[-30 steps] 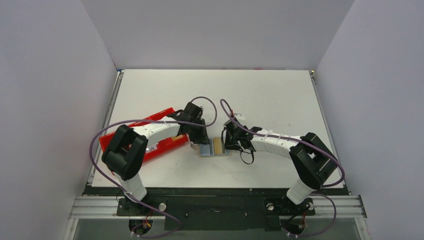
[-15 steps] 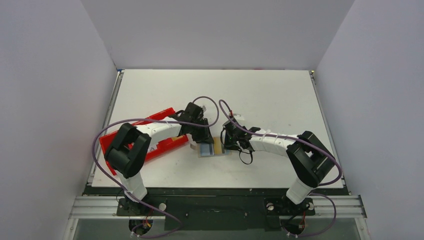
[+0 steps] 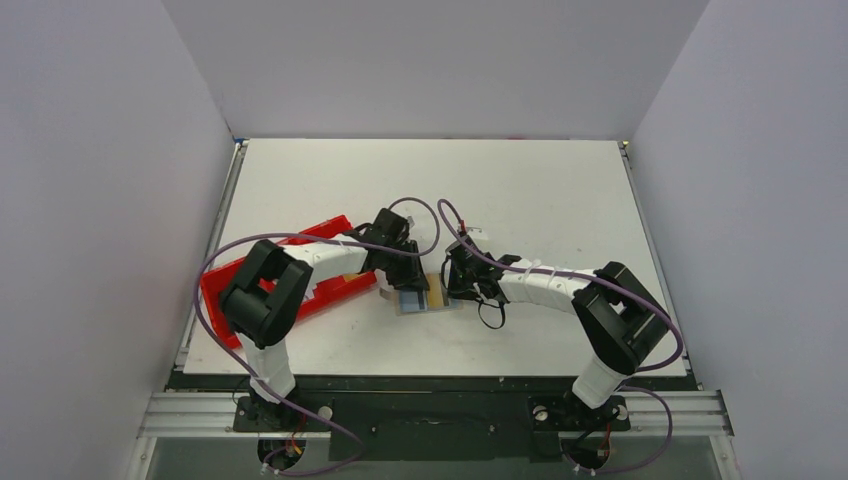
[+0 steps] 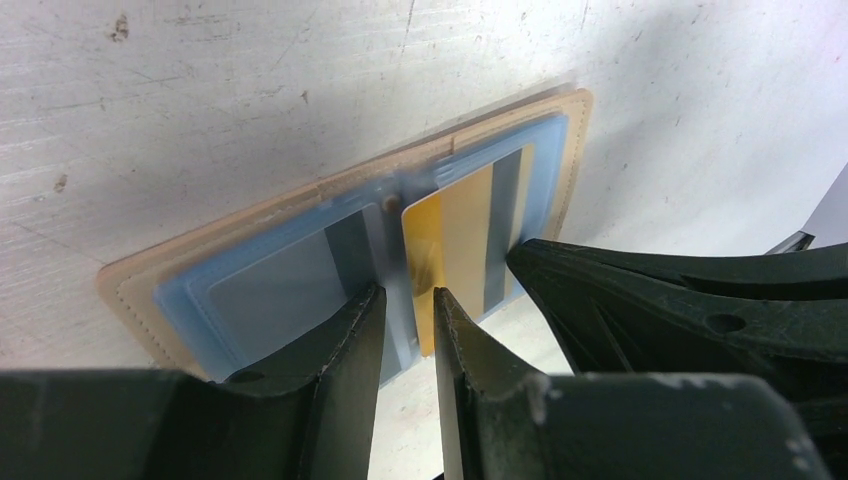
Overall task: Take the credit cards out of the card holder
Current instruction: Remove the credit card from the card holder.
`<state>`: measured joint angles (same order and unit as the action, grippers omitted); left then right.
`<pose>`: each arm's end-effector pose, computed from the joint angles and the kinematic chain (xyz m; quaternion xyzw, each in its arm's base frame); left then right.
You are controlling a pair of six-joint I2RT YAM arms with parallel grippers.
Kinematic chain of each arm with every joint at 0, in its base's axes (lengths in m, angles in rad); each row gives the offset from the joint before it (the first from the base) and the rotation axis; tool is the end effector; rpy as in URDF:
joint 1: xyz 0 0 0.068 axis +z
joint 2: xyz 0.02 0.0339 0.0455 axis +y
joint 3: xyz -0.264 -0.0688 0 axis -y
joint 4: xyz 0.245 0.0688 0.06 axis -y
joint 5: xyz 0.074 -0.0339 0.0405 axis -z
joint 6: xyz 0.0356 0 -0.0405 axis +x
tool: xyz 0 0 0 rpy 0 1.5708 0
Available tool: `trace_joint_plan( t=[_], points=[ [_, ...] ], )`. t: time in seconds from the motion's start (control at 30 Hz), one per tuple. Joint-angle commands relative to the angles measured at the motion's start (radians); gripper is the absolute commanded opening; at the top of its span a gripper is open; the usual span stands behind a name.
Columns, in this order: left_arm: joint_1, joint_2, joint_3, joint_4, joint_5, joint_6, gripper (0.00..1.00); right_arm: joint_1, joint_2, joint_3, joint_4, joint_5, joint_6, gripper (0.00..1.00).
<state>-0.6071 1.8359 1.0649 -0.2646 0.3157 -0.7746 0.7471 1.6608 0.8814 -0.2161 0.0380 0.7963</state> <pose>0.2908 -0.2154 0.1478 -0.0383 0.9526 -0.2832 0.1047 0.2355 0.2163 0.1550 0.0290 0.9583 0.1847 0.2160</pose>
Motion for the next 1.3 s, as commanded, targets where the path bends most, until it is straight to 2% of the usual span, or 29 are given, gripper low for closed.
trace_joint_plan(
  t=[0.0, 0.6, 1.03, 1.27],
  points=[
    [0.003, 0.025, 0.035, 0.055, -0.002, 0.003, 0.23, -0.005, 0.015, -0.026, 0.004, 0.022, -0.006, 0.0],
    [0.003, 0.06, 0.046, 0.105, 0.02, -0.015, 0.22, -0.016, 0.013, -0.039, 0.017, 0.011, -0.006, 0.0],
    [0.003, 0.036, 0.03, 0.143, 0.064, -0.041, 0.0, -0.02, 0.019, -0.042, 0.018, 0.008, -0.008, 0.0],
    [0.007, 0.017, 0.025, 0.116, 0.048, -0.044, 0.0, -0.025, 0.018, -0.051, 0.017, 0.017, -0.003, 0.0]
  ],
)
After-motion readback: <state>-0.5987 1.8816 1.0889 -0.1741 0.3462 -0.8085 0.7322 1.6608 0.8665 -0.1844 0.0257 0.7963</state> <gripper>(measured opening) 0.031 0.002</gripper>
